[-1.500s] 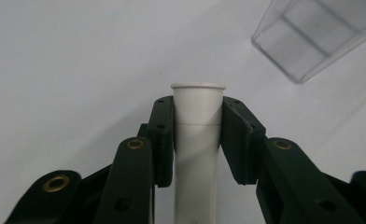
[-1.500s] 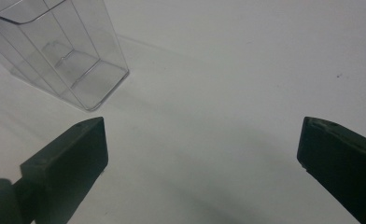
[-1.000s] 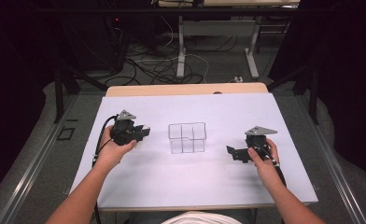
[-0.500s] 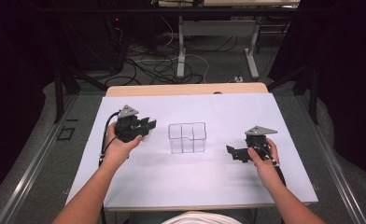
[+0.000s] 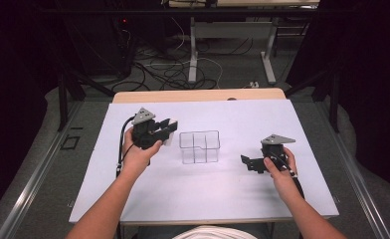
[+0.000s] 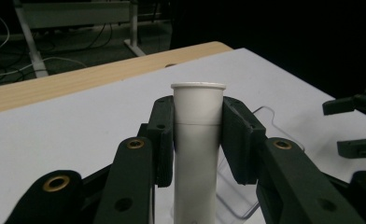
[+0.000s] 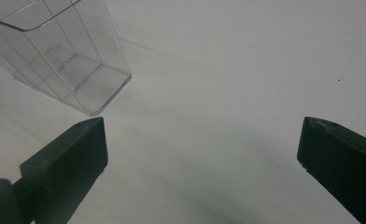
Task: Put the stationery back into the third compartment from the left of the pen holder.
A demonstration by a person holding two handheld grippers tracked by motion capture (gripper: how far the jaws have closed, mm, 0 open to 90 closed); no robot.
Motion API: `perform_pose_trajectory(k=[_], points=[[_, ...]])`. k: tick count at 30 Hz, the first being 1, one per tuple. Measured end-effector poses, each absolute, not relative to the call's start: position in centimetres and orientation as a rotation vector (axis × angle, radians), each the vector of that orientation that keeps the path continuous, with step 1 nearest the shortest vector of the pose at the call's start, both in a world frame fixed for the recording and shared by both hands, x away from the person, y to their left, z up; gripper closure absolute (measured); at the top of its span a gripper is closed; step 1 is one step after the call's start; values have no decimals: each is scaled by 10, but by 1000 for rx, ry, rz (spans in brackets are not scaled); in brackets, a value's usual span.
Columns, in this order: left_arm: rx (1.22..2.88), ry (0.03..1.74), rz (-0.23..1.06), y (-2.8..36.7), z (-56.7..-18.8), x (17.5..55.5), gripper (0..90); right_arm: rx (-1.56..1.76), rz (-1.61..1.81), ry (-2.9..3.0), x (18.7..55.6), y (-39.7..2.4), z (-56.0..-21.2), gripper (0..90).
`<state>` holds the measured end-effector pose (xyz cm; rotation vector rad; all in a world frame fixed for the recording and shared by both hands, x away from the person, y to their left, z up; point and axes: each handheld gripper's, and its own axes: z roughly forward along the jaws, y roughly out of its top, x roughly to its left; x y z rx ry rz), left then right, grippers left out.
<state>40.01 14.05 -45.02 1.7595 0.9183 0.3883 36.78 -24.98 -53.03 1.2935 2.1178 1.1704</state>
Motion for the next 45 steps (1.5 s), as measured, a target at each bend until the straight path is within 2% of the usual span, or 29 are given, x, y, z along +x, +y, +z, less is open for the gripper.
perform_pose_trajectory(k=[26,40,45], points=[[1696,853,372,64,-451,398,675,1302,1206,2102,367,-251,-527,9],[1673,845,337,55,-452,396,675,1308,1439,2073,353,-209,-490,0],[1656,855,316,54,-452,396,675,1362,1523,2056,351,-194,-486,152]])
